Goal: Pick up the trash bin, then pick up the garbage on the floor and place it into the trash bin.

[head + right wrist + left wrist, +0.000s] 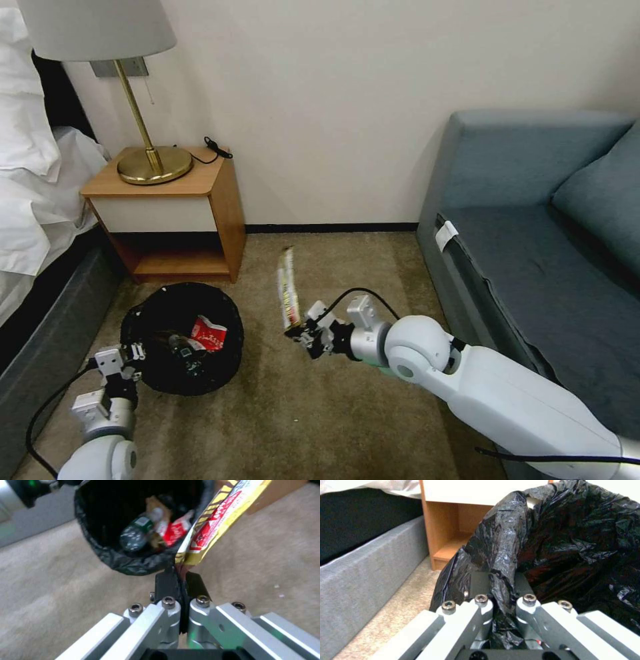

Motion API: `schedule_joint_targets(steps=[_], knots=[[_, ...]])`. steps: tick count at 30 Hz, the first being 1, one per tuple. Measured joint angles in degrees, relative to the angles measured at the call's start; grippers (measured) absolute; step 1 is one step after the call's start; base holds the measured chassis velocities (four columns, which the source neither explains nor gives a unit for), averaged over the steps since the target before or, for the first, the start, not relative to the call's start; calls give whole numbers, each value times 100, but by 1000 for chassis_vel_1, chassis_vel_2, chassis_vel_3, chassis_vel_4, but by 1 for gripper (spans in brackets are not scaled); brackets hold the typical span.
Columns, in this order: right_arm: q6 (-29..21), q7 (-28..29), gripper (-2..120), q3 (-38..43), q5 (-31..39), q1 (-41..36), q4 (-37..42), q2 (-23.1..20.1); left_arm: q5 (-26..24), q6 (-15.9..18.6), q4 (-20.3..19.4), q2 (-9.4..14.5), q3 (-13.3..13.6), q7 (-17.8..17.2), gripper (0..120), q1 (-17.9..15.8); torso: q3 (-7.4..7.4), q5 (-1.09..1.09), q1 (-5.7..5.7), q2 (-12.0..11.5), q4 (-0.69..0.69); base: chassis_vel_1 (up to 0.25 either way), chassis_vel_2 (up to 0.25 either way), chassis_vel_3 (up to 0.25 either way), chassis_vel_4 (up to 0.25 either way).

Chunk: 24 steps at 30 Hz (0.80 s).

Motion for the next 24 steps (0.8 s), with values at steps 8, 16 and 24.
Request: schedule_joint_targets(steps=[8,16,24], knots=[[69,-66,0,-439,-35,-4,-144,293,57,-5,-15,-29,30,-2,3,4,0,0,0,0,0,0,0,0,0],[95,-108,0,-812,153,315,-206,721,77,9,12,-58,105,-2,3,-26,0,-1,0,0,0,0,0,0,0],[109,-139,0,-1178,406,543,-404,1194,105,39,-61,-48,228,21,3,-19,0,-1,0,0,0,0,0,0,0]])
